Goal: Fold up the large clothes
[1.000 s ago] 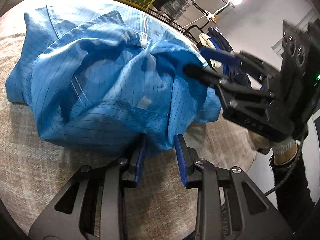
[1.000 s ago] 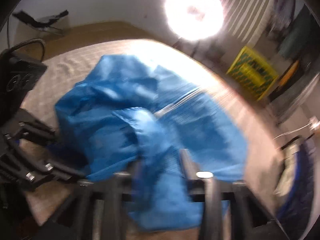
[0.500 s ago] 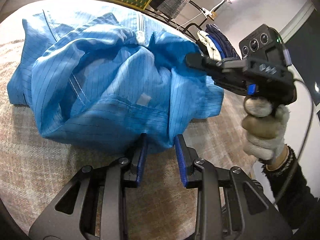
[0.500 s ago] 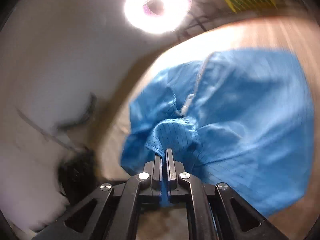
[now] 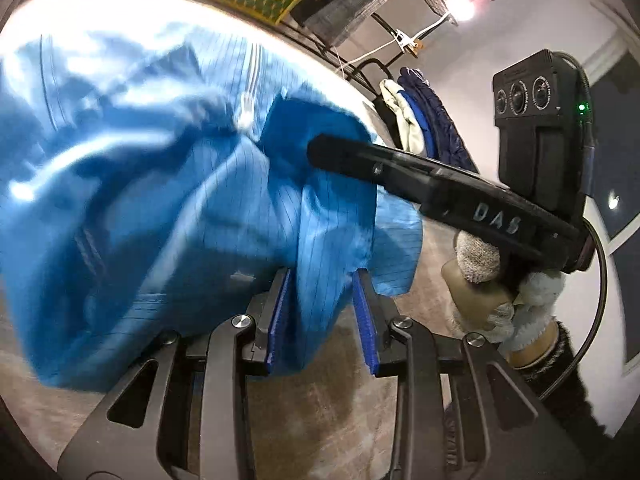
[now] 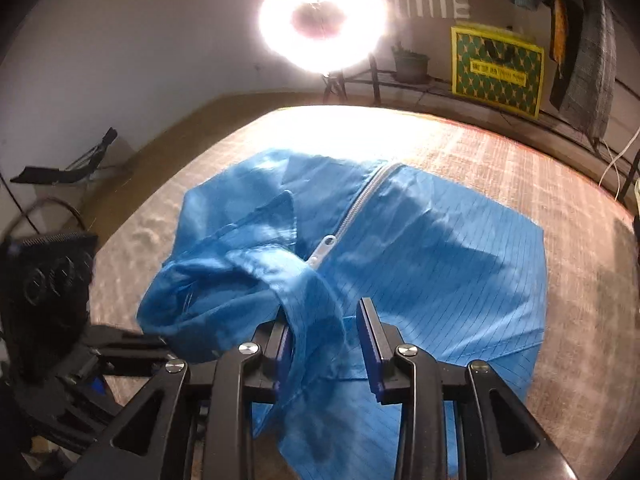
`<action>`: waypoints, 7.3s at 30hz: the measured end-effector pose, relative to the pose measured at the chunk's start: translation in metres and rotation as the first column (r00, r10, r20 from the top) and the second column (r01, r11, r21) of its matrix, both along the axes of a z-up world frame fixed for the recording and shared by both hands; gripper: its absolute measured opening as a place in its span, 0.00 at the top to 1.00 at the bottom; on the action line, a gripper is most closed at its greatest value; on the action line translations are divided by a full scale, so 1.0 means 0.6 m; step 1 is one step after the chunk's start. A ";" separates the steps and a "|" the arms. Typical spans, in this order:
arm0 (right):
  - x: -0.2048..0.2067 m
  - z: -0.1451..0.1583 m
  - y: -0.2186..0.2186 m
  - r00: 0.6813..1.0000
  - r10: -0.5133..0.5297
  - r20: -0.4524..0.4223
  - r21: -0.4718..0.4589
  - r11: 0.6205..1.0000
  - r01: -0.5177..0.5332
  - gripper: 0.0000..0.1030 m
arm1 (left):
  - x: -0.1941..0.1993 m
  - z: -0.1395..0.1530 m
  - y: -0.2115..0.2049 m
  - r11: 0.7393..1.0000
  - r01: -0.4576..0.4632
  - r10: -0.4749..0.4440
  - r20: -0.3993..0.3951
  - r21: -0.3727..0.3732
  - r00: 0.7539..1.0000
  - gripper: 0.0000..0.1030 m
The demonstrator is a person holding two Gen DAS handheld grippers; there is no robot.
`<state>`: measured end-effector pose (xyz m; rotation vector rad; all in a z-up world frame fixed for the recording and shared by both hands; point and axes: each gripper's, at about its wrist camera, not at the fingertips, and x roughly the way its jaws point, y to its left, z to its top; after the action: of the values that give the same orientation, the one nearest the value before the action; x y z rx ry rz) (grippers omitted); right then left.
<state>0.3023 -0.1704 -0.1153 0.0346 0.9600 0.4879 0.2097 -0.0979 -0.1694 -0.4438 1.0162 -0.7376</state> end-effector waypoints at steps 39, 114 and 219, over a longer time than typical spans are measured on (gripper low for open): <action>-0.079 0.083 0.017 0.987 -0.095 0.127 0.120 0.989 0.080 0.64 | -0.077 0.104 0.128 0.945 -0.221 0.122 0.368 0.241 0.922 0.74; -0.177 -0.082 -0.153 0.923 -0.313 -0.223 0.291 0.882 0.369 1.00 | 0.088 -0.031 0.252 0.937 -0.333 0.339 -0.048 0.106 0.940 1.00; -0.017 -0.125 -0.179 0.946 -0.203 -0.252 0.468 0.830 0.303 0.44 | 0.219 -0.056 0.218 0.963 -0.243 0.217 -0.201 -0.114 0.955 0.48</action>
<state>0.2921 -0.2778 -0.1903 0.6894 0.9763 0.4806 0.3409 0.0330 -0.2029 -0.7505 1.0706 -0.5643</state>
